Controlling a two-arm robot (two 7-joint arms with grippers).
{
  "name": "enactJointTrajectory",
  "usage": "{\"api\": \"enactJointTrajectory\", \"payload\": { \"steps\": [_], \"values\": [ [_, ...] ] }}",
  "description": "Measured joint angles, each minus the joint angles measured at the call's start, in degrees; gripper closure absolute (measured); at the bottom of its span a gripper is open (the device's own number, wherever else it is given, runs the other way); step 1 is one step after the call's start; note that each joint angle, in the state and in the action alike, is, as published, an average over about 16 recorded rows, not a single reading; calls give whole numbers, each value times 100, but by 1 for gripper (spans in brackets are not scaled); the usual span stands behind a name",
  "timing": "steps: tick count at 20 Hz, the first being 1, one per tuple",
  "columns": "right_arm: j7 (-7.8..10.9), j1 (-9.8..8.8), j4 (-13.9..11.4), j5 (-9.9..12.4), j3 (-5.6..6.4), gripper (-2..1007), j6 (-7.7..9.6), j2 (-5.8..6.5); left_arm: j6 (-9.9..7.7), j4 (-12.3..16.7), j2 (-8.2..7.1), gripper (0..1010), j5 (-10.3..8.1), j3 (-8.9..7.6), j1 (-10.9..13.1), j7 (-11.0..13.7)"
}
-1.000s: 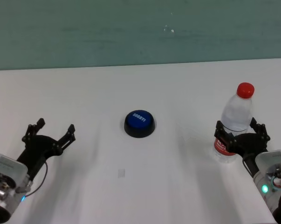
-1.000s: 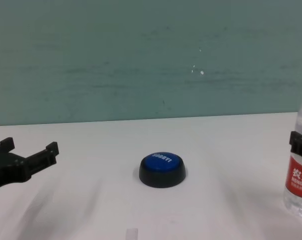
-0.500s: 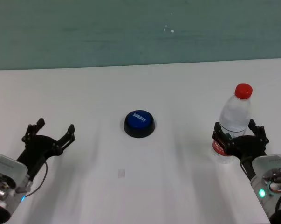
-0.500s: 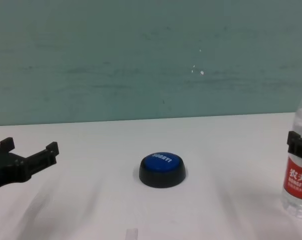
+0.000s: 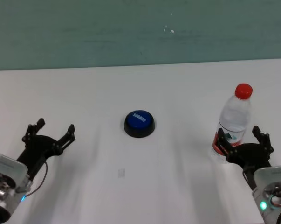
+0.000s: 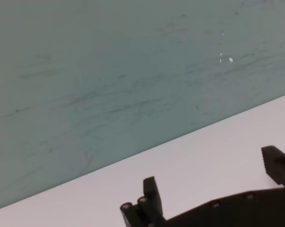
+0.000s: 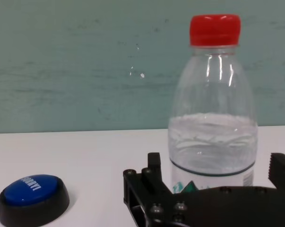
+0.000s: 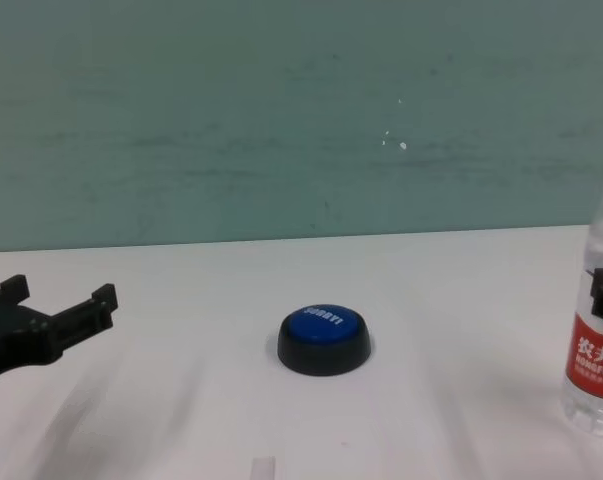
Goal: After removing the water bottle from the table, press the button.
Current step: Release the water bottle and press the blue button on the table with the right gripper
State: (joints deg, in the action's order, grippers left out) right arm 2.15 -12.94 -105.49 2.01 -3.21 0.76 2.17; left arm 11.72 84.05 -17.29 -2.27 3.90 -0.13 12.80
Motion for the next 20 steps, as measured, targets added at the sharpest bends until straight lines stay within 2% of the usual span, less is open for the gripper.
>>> {"api": "enactJointTrajectory", "payload": {
  "steps": [5,10,15,20],
  "values": [
    [-44,-171,-156,-124,-108,2,-28,-119,0,0,0,7,0,0,0,0],
    [-28,-191,-182,-219,-268,2,-14,-204,0,0,0,7,0,0,0,0],
    [59,-30,-76,-255,-416,2,59,-220,0,0,0,7,0,0,0,0],
    [222,271,108,-220,-545,2,181,-163,0,0,0,7,0,0,0,0]
  ]
}}
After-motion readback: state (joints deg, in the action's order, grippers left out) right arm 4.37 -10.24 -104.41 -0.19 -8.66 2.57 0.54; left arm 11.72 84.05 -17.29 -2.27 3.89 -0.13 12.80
